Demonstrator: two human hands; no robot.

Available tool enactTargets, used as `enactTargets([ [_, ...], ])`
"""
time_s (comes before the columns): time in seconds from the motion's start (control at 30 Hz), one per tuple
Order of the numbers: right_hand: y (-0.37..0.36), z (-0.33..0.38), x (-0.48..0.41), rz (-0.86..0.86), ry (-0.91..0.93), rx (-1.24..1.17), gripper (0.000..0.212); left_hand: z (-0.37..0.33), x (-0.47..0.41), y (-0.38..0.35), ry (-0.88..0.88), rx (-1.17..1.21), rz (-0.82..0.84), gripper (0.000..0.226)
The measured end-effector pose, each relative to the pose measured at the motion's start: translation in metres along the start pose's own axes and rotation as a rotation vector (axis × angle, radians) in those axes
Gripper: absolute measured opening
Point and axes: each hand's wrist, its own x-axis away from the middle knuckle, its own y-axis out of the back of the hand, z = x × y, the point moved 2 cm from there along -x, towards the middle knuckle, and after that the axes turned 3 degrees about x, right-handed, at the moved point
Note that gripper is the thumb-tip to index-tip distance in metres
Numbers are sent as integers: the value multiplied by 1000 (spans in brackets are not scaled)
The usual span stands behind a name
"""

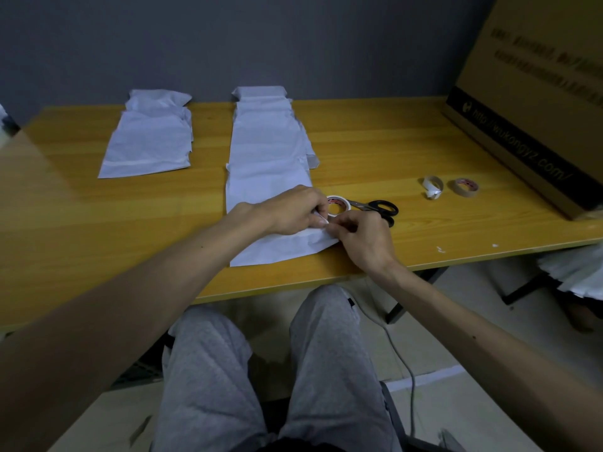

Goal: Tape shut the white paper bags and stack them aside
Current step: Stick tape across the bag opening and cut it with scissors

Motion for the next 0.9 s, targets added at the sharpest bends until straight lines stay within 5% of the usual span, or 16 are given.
enactTargets([
  [0.9, -8, 9, -1, 41, 0, 161, 17, 1, 6, 2, -75, 40, -12, 10],
])
